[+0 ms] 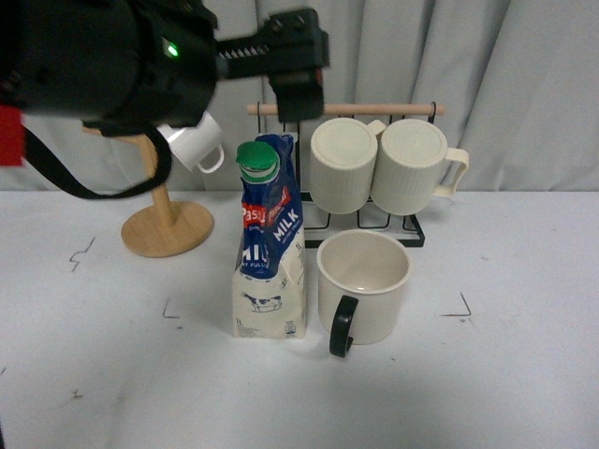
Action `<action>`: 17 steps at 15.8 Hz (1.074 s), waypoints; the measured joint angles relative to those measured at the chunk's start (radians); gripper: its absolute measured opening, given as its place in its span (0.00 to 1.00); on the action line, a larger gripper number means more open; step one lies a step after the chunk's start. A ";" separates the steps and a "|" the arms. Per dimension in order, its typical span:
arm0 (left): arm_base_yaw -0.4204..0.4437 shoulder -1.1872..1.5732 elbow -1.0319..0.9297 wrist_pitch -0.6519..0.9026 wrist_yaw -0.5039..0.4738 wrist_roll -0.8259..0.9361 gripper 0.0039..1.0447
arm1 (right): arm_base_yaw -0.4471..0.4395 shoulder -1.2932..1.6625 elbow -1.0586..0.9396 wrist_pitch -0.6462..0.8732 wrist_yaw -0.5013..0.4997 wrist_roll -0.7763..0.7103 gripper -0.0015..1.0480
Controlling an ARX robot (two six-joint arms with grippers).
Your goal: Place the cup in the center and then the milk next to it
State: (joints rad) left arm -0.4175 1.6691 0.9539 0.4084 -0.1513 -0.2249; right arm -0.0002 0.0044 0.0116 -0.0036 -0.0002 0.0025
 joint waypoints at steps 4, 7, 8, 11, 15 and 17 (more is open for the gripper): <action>0.161 -0.211 -0.115 -0.002 0.059 0.071 0.94 | 0.000 0.000 0.000 0.000 0.000 0.000 0.94; 0.289 -0.492 -0.396 0.183 0.022 0.186 0.64 | 0.000 0.000 0.000 0.000 0.000 0.000 0.94; 0.335 -0.677 -0.561 0.216 0.058 0.205 0.36 | 0.000 0.000 0.000 0.000 0.000 0.000 0.94; 0.397 -0.766 -0.701 0.221 0.141 0.208 0.01 | 0.000 0.000 0.000 0.000 0.000 0.000 0.94; 0.416 -0.905 -0.807 0.198 0.151 0.210 0.01 | 0.000 0.000 0.000 0.000 0.000 0.000 0.94; 0.417 -0.975 -0.843 0.168 0.151 0.210 0.01 | 0.000 0.000 0.000 0.000 0.000 0.000 0.94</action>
State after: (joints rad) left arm -0.0010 0.6937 0.1112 0.5762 -0.0006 -0.0151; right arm -0.0002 0.0044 0.0116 -0.0036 -0.0002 0.0025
